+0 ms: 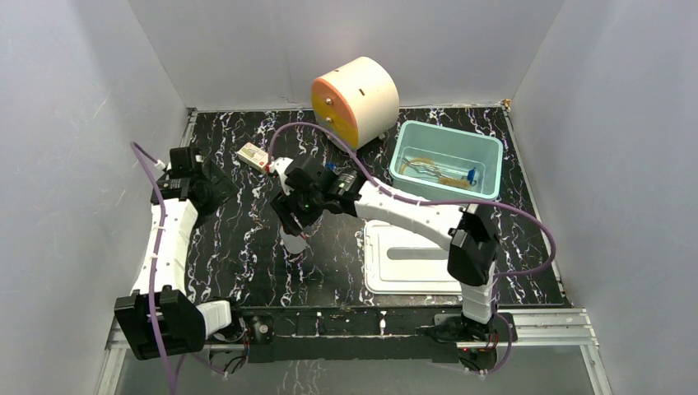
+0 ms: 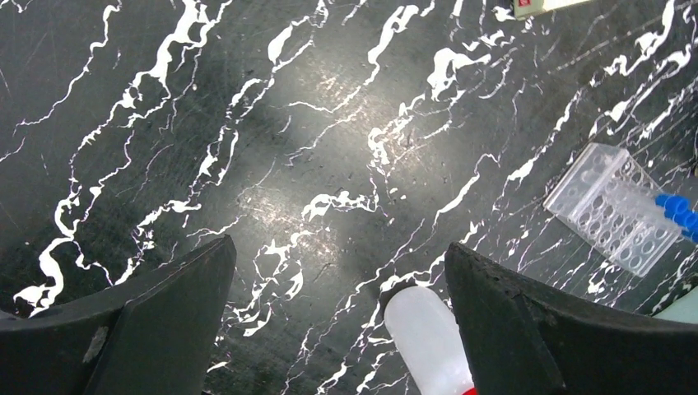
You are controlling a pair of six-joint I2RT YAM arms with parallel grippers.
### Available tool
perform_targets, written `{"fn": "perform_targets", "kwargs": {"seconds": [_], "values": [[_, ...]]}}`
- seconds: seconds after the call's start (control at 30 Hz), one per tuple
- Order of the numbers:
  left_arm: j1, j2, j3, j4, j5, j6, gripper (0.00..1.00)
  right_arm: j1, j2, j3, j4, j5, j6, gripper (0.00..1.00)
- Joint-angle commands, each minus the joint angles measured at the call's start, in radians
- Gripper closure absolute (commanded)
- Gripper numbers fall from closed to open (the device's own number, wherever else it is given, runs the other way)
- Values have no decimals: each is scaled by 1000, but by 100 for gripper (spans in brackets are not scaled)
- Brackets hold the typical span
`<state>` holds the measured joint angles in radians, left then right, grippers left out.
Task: Organize the chemistry lab equipment
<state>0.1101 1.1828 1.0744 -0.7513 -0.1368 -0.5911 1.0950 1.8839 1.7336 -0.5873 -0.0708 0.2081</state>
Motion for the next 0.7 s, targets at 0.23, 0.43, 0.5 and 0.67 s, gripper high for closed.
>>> {"fn": "perform_targets", "kwargs": {"seconds": [0.23,0.43,0.5,0.67], "values": [[96,23,-67,30,235,-21,2,52,135,185,-89,109,1,28],[100,21,-71,37,242,-16,2,63,191,234,-138,162,2,39],[99,23,-70,34,244,-15,2,63,195,237,-133,167,1,43],[99,22,-70,33,250,-11,2,65,198,239,-117,160,-1,50]]}}
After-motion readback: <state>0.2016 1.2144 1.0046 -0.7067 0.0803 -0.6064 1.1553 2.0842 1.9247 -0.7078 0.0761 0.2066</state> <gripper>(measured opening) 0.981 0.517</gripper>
